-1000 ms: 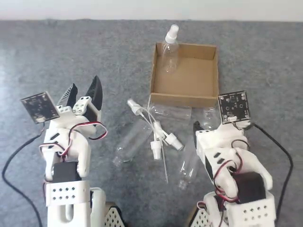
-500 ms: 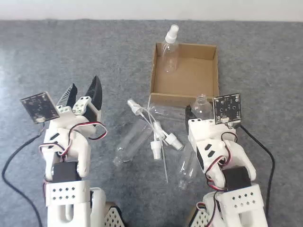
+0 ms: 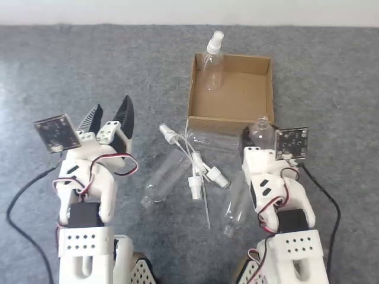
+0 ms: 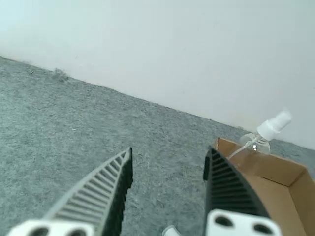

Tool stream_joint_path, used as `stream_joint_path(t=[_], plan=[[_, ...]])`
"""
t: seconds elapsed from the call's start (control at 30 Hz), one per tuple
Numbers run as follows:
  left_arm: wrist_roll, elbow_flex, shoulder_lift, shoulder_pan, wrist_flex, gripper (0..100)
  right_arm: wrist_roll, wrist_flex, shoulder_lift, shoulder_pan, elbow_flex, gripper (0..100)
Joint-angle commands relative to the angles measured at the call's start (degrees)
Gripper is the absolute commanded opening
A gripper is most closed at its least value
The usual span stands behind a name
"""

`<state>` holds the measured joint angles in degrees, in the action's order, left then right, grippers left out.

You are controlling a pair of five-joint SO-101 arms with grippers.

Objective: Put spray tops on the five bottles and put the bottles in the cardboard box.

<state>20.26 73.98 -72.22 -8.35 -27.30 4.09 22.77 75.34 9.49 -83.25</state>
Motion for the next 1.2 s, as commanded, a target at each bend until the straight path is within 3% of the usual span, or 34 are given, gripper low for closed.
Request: stream_joint_path(t=[0.0, 0.33, 0.83, 1.17], plan=[[-4.75, -0.84, 0.26, 2.73, 0.97, 22, 0.53, -1.45, 1.27, -2.95, 0.70, 10.5], [-5.10, -13.14, 0.70, 2.90, -15.56, 22, 0.53, -1.45, 1.27, -6.64, -0.26, 10.5], [-4.92, -26.86, 1.49, 2.99, -27.96, 22, 0.53, -1.63, 1.27, -6.81, -1.67, 10.5], [-4.13, -44.62, 24.70, 5.98, -37.36, 22, 0.53, -1.54, 1.27, -6.81, -1.76, 10.5]])
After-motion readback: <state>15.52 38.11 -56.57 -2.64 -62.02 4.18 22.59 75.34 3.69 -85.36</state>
